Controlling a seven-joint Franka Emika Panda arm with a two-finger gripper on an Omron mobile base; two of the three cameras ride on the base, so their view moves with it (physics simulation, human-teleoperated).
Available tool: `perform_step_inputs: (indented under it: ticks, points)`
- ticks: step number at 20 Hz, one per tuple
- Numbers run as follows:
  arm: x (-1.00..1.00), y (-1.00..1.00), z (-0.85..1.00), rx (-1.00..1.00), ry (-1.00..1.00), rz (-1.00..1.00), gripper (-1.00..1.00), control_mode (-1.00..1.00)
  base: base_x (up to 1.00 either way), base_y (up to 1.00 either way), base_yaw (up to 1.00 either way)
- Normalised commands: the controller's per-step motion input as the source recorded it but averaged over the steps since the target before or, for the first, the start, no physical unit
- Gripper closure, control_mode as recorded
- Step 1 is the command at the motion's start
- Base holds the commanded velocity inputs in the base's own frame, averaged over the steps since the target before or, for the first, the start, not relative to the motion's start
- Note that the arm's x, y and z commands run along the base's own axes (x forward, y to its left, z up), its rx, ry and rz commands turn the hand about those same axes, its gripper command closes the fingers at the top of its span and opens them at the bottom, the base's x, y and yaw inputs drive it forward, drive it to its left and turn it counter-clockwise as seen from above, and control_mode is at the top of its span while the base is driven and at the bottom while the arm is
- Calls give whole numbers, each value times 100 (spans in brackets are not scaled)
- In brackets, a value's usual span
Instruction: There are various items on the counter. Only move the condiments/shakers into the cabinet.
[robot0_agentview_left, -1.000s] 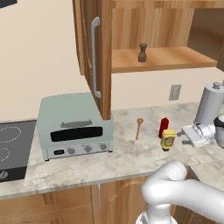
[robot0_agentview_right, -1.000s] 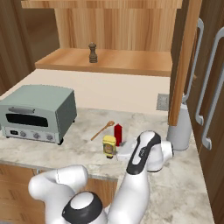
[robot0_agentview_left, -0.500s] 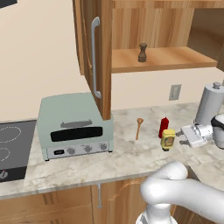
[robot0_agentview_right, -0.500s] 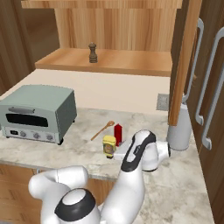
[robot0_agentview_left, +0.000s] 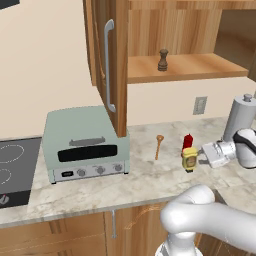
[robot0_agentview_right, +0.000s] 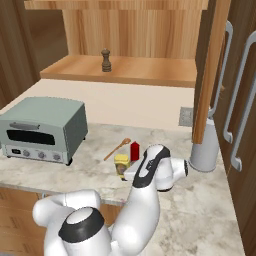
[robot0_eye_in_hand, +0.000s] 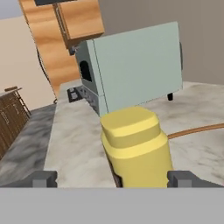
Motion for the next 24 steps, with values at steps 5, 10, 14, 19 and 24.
perform_step_inputs:
  ticks: [5,10,14,19,24]
  points:
    - [10,1,0,0,0,-1,-100,-100,0,0,0]
    - [12,0,0,0,0,0,-100,-100,0,0,0]
    - [11,0,0,0,0,0,-100,-100,0,0,0]
    - [20,0,-1,0,0,2,-100,-100,0,0,0]
    - [13,0,-8,0,0,8,100,-100,0,0,0]
